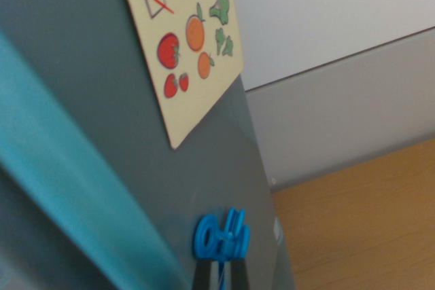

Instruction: Close fridge door

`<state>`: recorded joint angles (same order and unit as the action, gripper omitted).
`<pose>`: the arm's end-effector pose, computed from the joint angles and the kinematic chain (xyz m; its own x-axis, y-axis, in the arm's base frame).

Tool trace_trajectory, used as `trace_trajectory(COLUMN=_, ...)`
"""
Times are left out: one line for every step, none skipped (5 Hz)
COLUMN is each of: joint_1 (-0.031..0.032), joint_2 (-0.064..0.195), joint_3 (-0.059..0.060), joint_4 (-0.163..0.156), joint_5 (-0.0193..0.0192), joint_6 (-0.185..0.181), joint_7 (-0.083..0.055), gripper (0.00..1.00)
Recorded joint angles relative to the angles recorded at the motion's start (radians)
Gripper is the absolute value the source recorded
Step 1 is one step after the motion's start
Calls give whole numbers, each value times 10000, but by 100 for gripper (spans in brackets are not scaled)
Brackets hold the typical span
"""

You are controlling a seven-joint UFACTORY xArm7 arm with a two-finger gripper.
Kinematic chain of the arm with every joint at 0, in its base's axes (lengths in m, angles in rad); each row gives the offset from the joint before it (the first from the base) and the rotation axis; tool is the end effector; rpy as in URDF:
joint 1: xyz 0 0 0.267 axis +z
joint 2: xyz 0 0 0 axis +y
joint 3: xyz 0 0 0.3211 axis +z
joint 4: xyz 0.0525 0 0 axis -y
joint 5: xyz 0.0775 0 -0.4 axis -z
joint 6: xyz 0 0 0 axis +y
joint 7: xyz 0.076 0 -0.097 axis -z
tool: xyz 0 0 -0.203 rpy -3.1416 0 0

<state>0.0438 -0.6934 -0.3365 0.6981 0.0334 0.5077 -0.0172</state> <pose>0.5084 -0.1406 0.4036 0.6029 -0.3094 0.7354 -0.2071 -0.9508 -0.2302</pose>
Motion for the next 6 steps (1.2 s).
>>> trace_trajectory(joint_1=5, joint_2=464, joint_3=23, joint_4=277, joint_5=0, joint_6=-33, joint_7=0, gripper=100)
trace_trajectory(joint_1=5, joint_2=464, joint_3=23, joint_4=277, joint_5=0, joint_6=-33, joint_7=0, gripper=100)
trace_trajectory(joint_1=8, joint_2=755, joint_3=214, joint_4=395, joint_5=0, joint_6=-42, joint_7=0, gripper=100)
trace_trajectory(joint_1=8, joint_2=755, joint_3=214, joint_4=395, joint_5=0, joint_6=-42, joint_7=0, gripper=100)
trace_trajectory(joint_1=8, joint_2=1009, joint_3=505, joint_4=461, joint_5=0, joint_6=-44, joint_7=0, gripper=100)
trace_trajectory(joint_1=8, joint_2=1009, joint_3=505, joint_4=461, joint_5=0, joint_6=-44, joint_7=0, gripper=100)
